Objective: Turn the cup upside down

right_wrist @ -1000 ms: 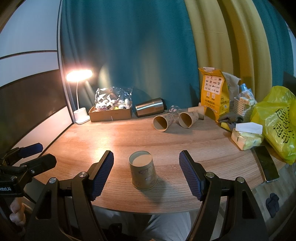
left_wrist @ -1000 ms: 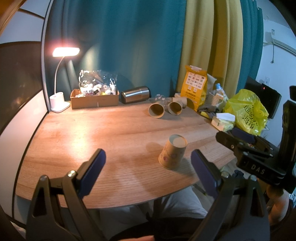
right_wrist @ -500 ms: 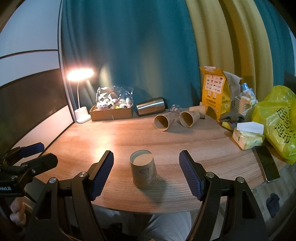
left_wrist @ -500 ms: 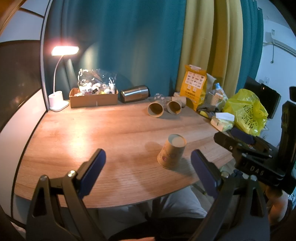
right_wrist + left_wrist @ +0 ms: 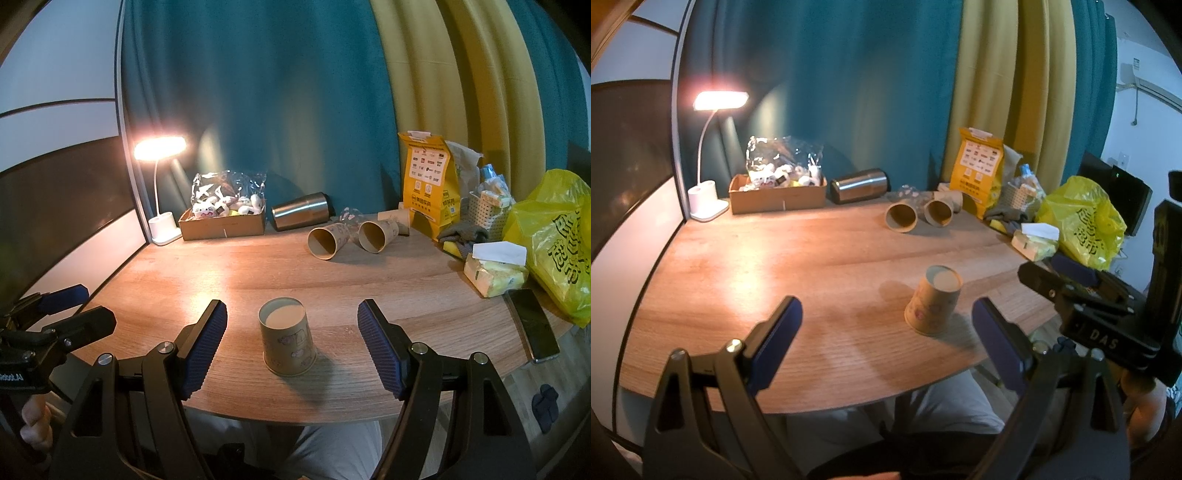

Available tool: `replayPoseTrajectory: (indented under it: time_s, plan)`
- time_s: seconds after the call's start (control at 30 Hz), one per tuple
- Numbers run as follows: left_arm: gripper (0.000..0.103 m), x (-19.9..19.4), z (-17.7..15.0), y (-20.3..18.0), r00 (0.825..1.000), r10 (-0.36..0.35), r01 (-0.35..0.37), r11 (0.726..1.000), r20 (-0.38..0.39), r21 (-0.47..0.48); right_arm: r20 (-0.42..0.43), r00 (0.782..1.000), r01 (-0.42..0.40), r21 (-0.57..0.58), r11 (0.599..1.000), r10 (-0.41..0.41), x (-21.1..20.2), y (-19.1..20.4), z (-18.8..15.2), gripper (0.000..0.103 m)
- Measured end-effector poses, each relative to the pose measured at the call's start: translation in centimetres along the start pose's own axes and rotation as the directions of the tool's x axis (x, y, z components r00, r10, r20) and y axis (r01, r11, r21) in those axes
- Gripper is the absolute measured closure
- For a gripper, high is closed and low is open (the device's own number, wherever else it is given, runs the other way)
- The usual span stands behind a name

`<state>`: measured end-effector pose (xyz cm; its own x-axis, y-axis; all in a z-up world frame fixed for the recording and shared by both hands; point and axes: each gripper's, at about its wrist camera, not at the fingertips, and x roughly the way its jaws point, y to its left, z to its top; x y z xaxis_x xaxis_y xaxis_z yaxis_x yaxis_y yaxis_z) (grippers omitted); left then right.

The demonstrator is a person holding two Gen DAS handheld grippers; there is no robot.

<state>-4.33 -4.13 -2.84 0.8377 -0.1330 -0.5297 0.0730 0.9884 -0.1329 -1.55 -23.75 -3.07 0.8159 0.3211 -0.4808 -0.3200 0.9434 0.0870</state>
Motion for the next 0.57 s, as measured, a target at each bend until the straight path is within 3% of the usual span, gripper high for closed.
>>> replayPoseTrajectory:
  time_s: [0.43, 0.57]
  plan:
    - [0.009, -0.23, -0.42, -0.15, 1.000, 0.001, -0.001, 1.000, 0.008, -0.007, -0.008, 1.000, -0.004, -0.002, 1.000, 0.004, 0.27, 0.23, -0.08, 0.027]
    - [0.009, -0.31, -0.43, 0.15, 0.999, 0.032, -0.032, 0.999, 0.022, -0.001, -0.019, 1.000, -0.002, -0.004, 1.000, 0.002, 0.35, 0.31, -0.14, 0.027]
